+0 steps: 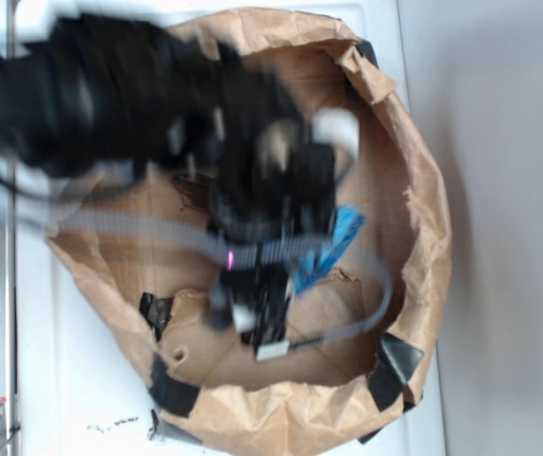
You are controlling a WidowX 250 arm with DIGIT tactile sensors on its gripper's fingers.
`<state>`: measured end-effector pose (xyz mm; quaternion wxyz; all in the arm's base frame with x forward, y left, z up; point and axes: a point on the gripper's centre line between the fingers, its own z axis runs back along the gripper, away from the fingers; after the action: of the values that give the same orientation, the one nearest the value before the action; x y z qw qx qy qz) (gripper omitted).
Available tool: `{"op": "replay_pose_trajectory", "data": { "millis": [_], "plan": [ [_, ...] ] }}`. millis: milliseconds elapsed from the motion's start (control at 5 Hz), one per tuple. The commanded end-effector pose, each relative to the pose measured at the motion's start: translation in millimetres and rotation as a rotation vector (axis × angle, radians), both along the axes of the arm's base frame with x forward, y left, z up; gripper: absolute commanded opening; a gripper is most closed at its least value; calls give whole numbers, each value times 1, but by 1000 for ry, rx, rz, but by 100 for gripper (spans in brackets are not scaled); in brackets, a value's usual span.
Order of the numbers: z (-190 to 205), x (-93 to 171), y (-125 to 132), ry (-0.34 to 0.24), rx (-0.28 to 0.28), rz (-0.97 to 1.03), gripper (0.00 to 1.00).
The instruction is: Grab the gray animal.
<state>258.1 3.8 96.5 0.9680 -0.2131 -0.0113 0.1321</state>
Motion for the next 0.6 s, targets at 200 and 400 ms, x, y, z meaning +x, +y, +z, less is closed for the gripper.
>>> {"op": "replay_pose_trajectory", "data": {
  "millis": [200, 400],
  "plan": [
    [86, -13, 18, -96, 216, 100, 0],
    [98, -16, 10, -124, 320, 151, 0]
  ]
}}
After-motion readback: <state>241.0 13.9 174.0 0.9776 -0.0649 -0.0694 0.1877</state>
